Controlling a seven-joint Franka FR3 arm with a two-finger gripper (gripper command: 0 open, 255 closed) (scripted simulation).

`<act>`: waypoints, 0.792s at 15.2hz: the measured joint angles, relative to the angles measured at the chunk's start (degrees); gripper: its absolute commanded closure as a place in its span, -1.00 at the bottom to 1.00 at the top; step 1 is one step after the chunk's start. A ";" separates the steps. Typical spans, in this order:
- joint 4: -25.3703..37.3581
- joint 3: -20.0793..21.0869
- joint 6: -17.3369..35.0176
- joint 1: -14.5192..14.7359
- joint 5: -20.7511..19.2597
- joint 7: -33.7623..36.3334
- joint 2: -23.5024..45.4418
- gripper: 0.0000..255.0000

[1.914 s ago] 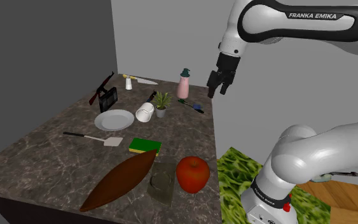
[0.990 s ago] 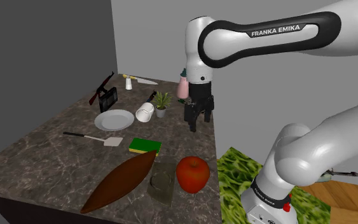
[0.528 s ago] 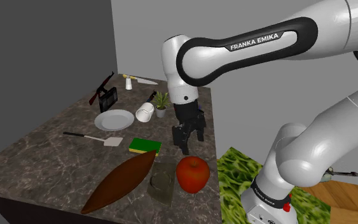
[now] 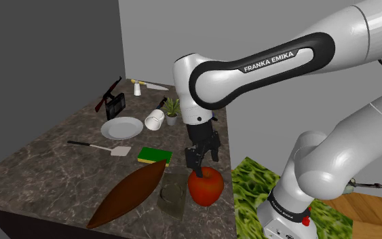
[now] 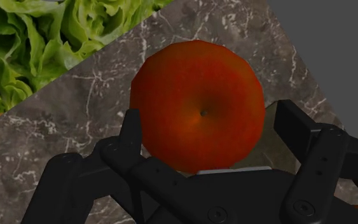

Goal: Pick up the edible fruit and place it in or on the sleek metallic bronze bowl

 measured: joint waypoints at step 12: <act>-0.30 0.05 0.25 0.04 0.08 -0.02 -0.07 1.00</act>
